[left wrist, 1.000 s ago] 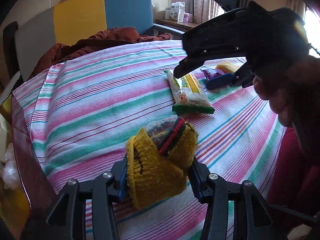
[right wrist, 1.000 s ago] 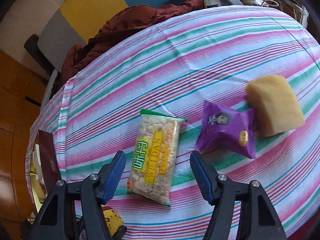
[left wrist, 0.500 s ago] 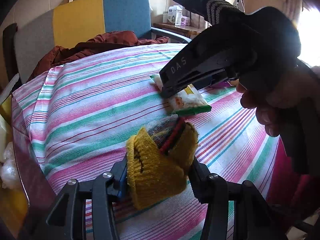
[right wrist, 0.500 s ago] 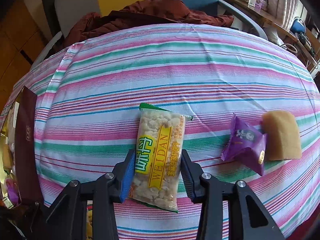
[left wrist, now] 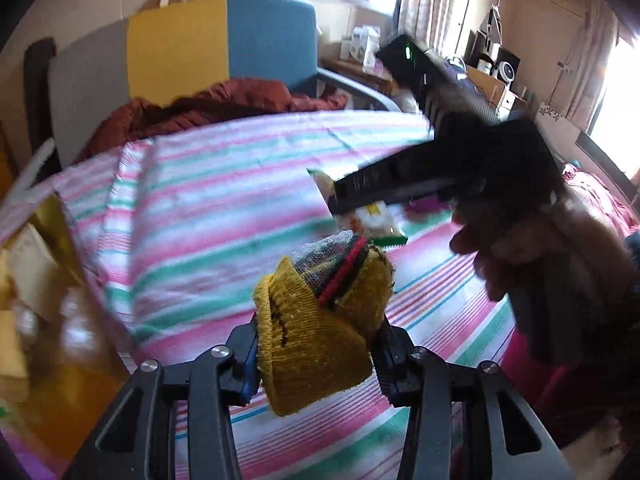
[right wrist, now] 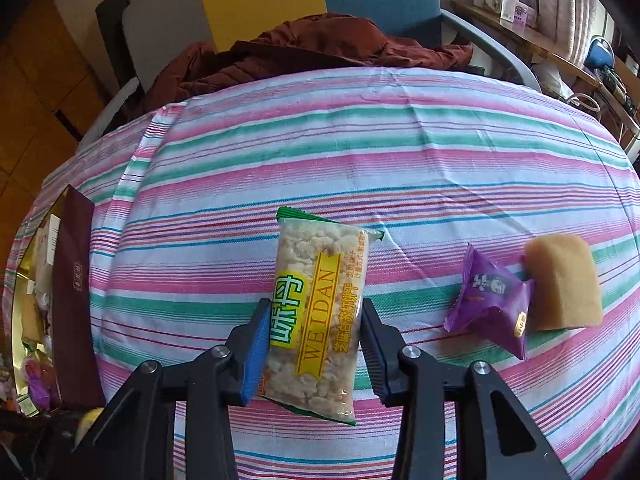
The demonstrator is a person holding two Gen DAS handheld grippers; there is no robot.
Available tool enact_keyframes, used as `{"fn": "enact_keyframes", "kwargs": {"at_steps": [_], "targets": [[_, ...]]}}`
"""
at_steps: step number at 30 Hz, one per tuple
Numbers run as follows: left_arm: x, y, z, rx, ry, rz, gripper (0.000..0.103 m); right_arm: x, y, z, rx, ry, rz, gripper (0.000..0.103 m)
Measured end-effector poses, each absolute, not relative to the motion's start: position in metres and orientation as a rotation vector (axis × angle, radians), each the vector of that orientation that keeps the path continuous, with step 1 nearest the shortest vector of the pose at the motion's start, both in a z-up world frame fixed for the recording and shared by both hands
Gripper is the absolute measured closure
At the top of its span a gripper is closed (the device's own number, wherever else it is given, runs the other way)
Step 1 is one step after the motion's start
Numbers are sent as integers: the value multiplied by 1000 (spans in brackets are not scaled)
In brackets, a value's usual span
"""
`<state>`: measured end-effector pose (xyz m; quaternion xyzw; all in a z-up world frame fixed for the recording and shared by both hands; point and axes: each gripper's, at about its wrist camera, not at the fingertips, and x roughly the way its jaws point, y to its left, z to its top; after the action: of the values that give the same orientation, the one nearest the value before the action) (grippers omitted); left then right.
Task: Organize objects
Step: 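Carry the hat and WEIDAN packet into the gold tray and open both grippers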
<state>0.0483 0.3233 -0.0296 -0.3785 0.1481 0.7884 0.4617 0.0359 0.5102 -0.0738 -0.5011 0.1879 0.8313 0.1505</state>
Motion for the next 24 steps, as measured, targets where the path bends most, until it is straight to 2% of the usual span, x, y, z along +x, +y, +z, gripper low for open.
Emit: {"fn": "enact_keyframes", "kwargs": {"at_steps": [10, 17, 24], "targets": [[47, 257, 24, -840, 307, 2143, 56, 35, 483, -59, -1414, 480, 2535, 61], [30, 212, 22, -880, 240, 2238, 56, 31, 462, -59, -1443, 477, 2602, 61], [13, 154, 20, -955, 93, 2303, 56, 39, 427, -38, -1414, 546, 2693, 61]]}}
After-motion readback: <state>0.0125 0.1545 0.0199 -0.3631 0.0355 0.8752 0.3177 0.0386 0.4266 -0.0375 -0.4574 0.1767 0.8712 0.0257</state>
